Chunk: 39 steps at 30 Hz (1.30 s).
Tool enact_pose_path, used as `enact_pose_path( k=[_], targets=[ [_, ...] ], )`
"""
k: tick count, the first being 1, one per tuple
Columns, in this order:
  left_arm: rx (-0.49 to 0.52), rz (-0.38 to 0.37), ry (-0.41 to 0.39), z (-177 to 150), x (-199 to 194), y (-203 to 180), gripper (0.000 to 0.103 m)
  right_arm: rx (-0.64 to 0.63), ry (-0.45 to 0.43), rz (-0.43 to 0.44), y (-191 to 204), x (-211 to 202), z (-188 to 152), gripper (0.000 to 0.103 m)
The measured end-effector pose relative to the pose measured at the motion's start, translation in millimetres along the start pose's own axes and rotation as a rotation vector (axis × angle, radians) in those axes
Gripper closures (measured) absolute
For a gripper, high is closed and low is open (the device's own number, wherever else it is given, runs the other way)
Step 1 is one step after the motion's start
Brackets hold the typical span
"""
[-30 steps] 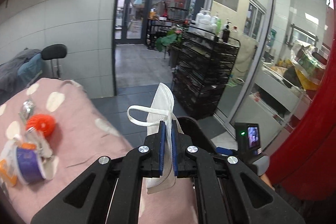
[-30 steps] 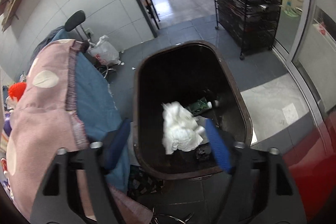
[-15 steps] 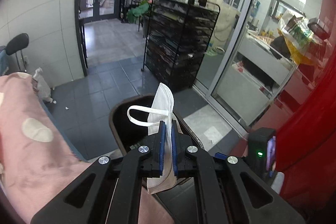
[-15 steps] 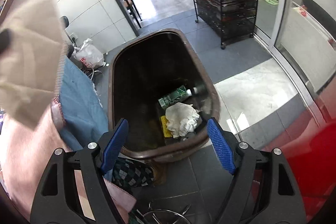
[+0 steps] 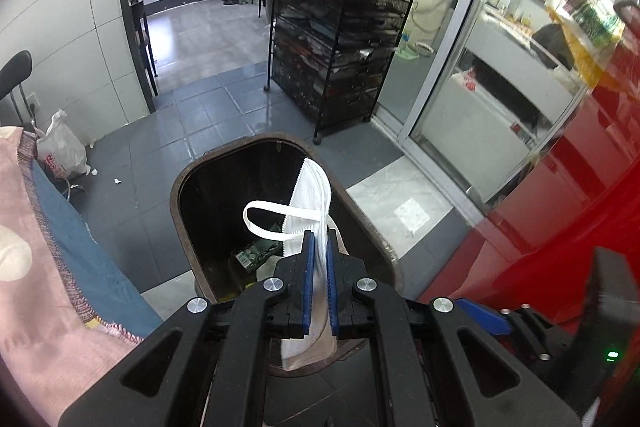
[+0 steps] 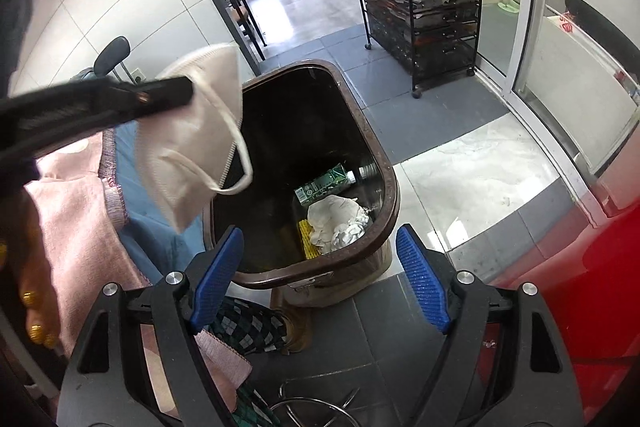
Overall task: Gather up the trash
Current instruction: 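Drop the tissue into the bin with the right gripper while the left drops the mask in, then move both grippers back over the table trash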
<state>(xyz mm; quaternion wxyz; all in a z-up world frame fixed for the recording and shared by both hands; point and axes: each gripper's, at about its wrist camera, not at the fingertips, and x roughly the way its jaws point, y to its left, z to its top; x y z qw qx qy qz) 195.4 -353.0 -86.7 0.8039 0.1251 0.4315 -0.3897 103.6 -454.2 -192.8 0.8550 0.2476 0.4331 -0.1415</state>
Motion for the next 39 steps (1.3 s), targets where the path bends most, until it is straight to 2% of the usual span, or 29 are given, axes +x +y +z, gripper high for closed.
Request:
enact_pose_path(
  k=[2,3,4,6,11,13,19,24,33,39],
  targets=[
    [0.003,0.004,0.014,0,5,0,0.086,-0.001,0.003,0.0,0,1,0,0.024],
    [-0.001,0.005,0.02,-2,6,3,0.064,-0.001,0.005,0.0,0,1,0,0.024],
    [-0.008,0.01,0.013,-3,6,4,0.038,-0.002,0.008,0.0,0,2,0,0.024],
    [-0.01,0.019,-0.033,-5,0,6,0.021,-0.006,0.012,0.0,1,2,0,0.023],
    [0.006,0.045,-0.056,-4,-13,6,0.016,-0.014,0.008,0.0,5,0,0,0.022],
    [0.003,0.046,-0.078,-5,-23,6,0.01,-0.02,0.004,0.0,8,0,0,0.021],
    [0.004,0.074,-0.125,-17,-57,9,0.006,-0.041,-0.008,0.008,19,-5,2,0.017],
    [-0.033,0.063,-0.183,-33,-94,18,0.006,-0.067,-0.004,0.021,30,-4,3,0.016],
    [-0.087,0.169,-0.294,-61,-154,46,0.006,-0.139,-0.01,0.072,70,-14,6,0.016],
    [-0.161,0.29,-0.341,-84,-189,81,0.006,-0.216,-0.024,0.133,110,-28,9,0.015]
  ],
)
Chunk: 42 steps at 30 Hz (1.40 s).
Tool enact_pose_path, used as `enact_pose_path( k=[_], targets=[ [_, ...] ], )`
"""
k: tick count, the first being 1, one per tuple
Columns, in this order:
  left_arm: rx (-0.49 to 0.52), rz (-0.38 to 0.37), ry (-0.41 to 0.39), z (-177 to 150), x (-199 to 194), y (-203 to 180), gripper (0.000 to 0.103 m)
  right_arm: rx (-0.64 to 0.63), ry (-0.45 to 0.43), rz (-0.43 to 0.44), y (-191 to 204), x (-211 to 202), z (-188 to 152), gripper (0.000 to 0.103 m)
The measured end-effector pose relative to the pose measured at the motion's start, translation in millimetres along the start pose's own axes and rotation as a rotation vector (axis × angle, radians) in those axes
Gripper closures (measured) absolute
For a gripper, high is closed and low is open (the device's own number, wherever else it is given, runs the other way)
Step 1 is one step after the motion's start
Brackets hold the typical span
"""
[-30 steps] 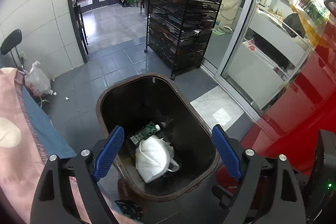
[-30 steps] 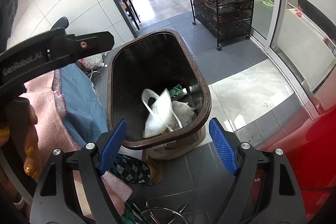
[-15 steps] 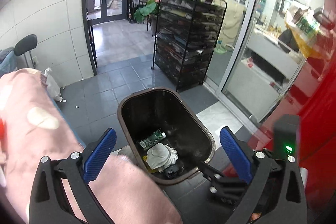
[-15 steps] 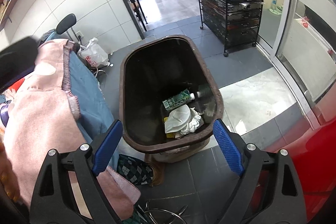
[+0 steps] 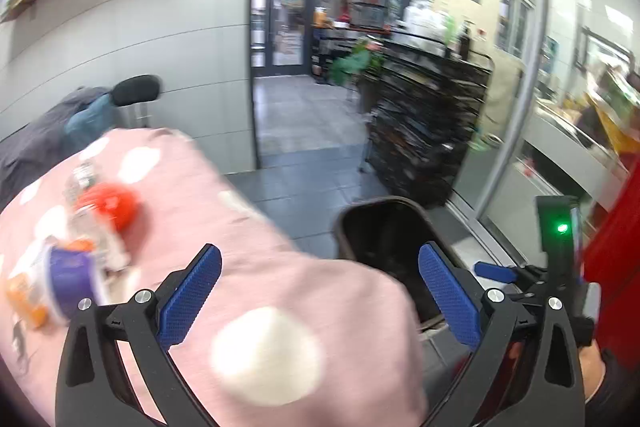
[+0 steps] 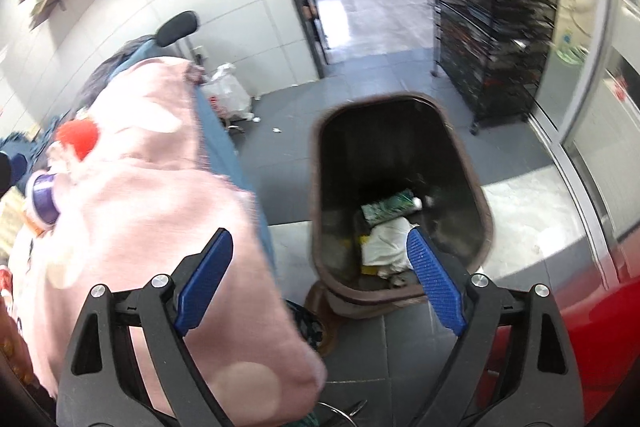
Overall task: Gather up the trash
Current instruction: 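Move both grippers back over the table trash, then grasp the purple cup with the right gripper while the left grasps the drink bottle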
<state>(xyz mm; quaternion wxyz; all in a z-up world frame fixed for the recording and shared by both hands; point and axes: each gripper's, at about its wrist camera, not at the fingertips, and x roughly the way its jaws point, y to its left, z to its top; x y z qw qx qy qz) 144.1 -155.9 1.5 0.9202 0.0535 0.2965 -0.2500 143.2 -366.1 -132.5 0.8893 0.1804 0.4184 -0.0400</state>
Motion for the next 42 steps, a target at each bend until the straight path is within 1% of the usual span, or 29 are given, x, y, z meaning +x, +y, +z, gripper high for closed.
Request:
enact_pose_path(
  k=[5,9,12,14,15,17,19,22,25,29,32,35,36,38,40,42],
  targets=[
    [-0.104,0.105,-0.026,-11,-25,50,0.006,-0.078,-0.013,0.1,47,-7,12,0.015],
    [-0.167,0.216,-0.036,-19,-46,90,0.006,-0.16,-0.005,0.203,96,-10,20,0.015],
    [-0.219,0.297,-0.044,-23,-62,128,0.006,-0.206,0.016,0.291,132,-10,24,0.015],
    [-0.259,0.345,-0.032,-25,-72,157,0.006,-0.24,0.038,0.35,158,-8,27,0.015],
    [-0.279,0.358,-0.021,-25,-76,169,0.006,-0.26,0.049,0.379,173,-7,28,0.015],
    [-0.339,0.354,-0.019,-27,-88,199,0.006,-0.308,0.065,0.417,204,-5,28,0.015],
    [-0.42,0.343,-0.027,-29,-102,223,0.006,-0.35,0.079,0.444,230,-2,27,0.015],
    [-0.479,0.363,-0.035,-31,-113,246,0.006,-0.404,0.113,0.488,269,5,24,0.015],
    [-0.489,0.374,-0.003,-34,-115,259,0.006,-0.436,0.155,0.504,301,18,22,0.015],
    [-0.483,0.358,0.05,-38,-105,271,0.006,-0.458,0.203,0.47,337,44,20,0.015],
    [-0.477,0.345,0.078,-41,-97,277,0.006,-0.454,0.242,0.424,354,65,22,0.015],
    [-0.478,0.329,0.095,-42,-88,282,0.006,-0.419,0.283,0.418,360,83,26,0.015],
    [-0.482,0.326,0.1,-41,-86,284,0.006,-0.411,0.293,0.415,362,88,26,0.016],
    [-0.499,0.314,0.108,-40,-81,289,0.006,-0.411,0.307,0.415,364,95,26,0.038],
    [-0.5,0.303,0.122,-39,-76,292,0.006,-0.405,0.323,0.406,365,101,25,0.04],
    [-0.48,0.31,0.142,-37,-69,292,0.006,-0.391,0.318,0.415,361,98,25,0.041]
  ],
)
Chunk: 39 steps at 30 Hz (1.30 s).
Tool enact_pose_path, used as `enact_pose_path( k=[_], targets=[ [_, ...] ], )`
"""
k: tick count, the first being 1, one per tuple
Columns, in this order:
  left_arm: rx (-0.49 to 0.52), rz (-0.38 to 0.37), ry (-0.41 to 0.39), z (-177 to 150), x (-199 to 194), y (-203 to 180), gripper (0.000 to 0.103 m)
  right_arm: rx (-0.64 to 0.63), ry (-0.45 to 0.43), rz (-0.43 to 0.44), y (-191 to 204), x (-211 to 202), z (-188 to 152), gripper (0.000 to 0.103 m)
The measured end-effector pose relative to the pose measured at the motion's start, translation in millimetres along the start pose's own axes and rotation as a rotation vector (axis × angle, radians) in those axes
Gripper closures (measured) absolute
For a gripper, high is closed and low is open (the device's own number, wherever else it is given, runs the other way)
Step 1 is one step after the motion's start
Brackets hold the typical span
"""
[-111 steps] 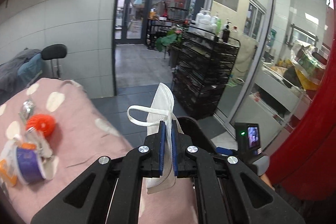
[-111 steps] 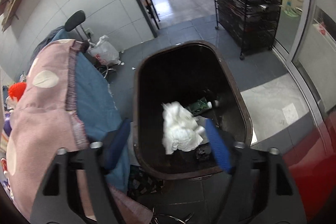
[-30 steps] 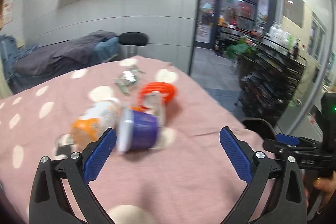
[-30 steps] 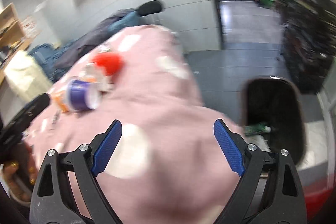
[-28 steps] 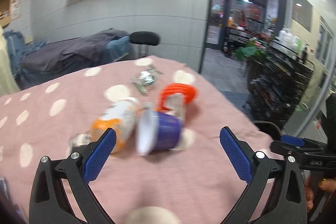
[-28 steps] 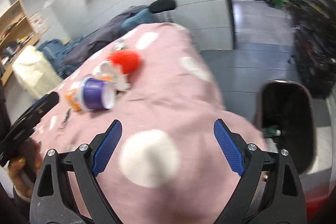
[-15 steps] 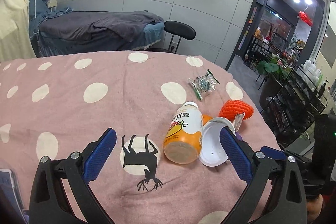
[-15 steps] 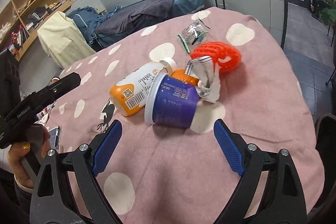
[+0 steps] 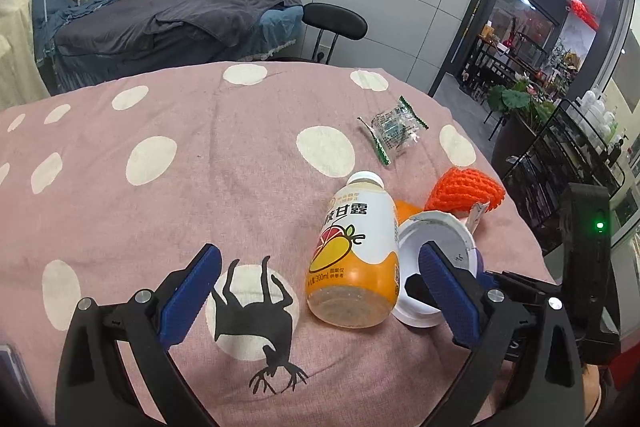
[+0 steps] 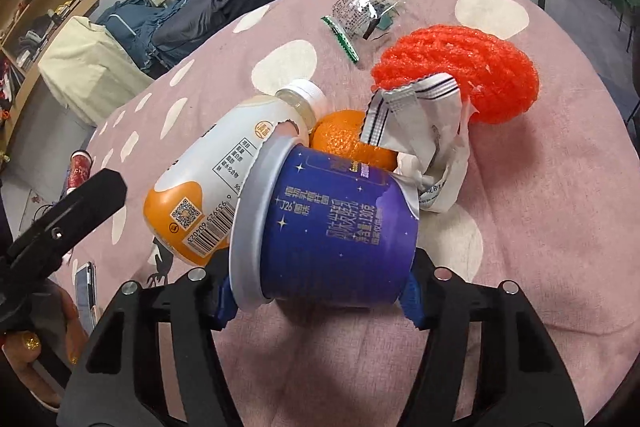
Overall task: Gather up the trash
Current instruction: 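Grasp the purple cup with the right gripper while the left grasps the drink bottle, then carry cup and bottle to the black bin and release both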
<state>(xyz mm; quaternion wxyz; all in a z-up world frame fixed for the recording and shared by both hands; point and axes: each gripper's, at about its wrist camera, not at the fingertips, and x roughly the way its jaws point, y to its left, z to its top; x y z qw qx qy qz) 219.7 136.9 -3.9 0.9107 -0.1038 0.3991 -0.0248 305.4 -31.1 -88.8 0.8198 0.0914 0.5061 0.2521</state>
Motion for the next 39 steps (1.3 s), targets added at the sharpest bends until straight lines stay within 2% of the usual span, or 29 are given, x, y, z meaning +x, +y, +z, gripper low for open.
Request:
enact_pose_path(
  k=[5,9,16,17,20,21,22,28,39],
  targets=[
    [0.037,-0.017,0.058,4,16,-9,0.006,-0.064,-0.066,-0.033,3,-29,-8,0.041],
    [0.134,0.002,0.124,9,34,-28,0.006,-0.091,-0.11,-0.055,-2,-53,-19,0.041],
    [0.363,0.126,0.289,10,83,-63,0.007,-0.086,-0.161,-0.032,-14,-90,-42,0.041],
    [0.388,0.151,0.306,9,89,-66,0.009,-0.087,-0.166,-0.032,-15,-93,-45,0.041],
    [0.426,0.18,0.341,6,99,-69,0.026,-0.086,-0.183,-0.035,-18,-101,-51,0.041],
    [0.426,0.183,0.347,6,101,-69,0.035,-0.083,-0.185,-0.032,-20,-103,-53,0.041],
    [0.42,0.193,0.345,5,102,-67,0.043,-0.081,-0.185,-0.03,-21,-104,-56,0.041],
    [0.356,0.147,0.287,-2,89,-57,0.043,-0.086,-0.202,-0.029,-26,-109,-65,0.041],
    [0.161,0.035,0.079,-20,26,-53,0.043,-0.068,-0.228,-0.03,-43,-115,-81,0.041]
  ],
)
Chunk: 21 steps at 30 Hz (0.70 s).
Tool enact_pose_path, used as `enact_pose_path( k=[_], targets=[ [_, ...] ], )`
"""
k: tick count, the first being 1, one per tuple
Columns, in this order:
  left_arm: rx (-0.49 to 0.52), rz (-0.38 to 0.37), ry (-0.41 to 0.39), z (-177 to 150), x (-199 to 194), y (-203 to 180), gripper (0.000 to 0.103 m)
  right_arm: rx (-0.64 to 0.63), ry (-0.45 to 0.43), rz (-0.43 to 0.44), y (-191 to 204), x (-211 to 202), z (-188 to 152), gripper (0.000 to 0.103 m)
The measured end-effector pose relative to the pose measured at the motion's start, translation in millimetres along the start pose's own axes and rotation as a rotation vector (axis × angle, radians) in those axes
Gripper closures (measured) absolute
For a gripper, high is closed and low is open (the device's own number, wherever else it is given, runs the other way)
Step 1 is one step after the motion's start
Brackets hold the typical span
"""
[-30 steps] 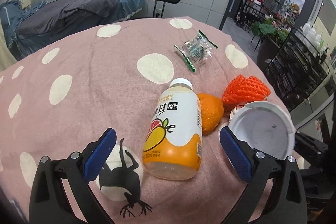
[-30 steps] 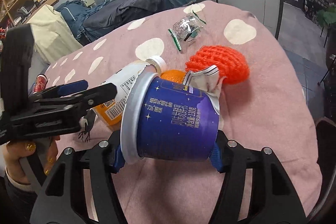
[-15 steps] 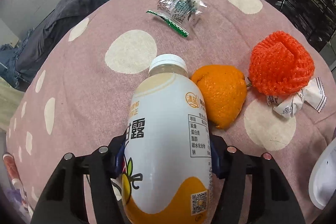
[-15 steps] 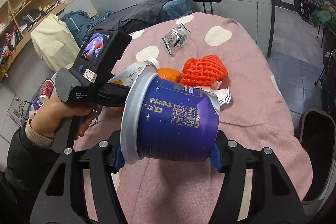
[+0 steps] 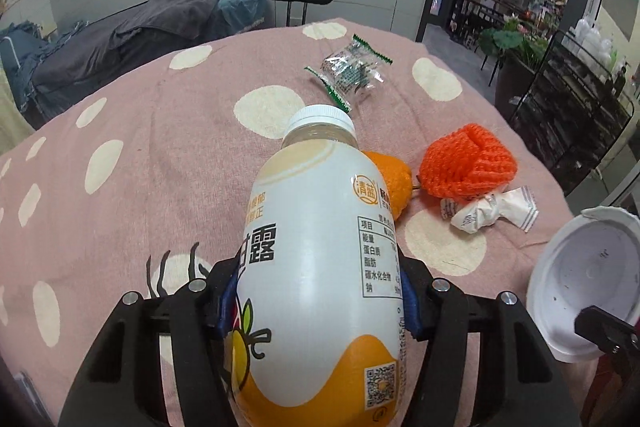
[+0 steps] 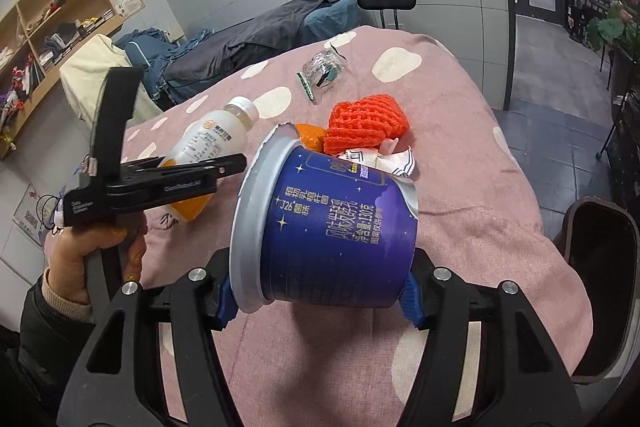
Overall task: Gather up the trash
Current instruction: 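Carry cup and bottle to the black bin and release both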
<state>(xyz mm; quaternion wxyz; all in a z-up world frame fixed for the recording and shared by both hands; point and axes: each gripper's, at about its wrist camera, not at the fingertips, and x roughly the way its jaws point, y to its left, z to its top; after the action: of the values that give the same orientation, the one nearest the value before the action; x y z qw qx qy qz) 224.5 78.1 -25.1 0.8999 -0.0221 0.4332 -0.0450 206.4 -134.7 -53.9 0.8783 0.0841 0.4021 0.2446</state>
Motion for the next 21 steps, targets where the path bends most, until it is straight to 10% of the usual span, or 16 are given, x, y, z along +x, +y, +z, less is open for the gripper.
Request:
enact_pose_path(
  k=[21],
  targets=[
    [0.024,-0.238,-0.217,-28,-55,-105,0.043,0.182,-0.174,-0.122,-88,-69,-30,0.041]
  ],
)
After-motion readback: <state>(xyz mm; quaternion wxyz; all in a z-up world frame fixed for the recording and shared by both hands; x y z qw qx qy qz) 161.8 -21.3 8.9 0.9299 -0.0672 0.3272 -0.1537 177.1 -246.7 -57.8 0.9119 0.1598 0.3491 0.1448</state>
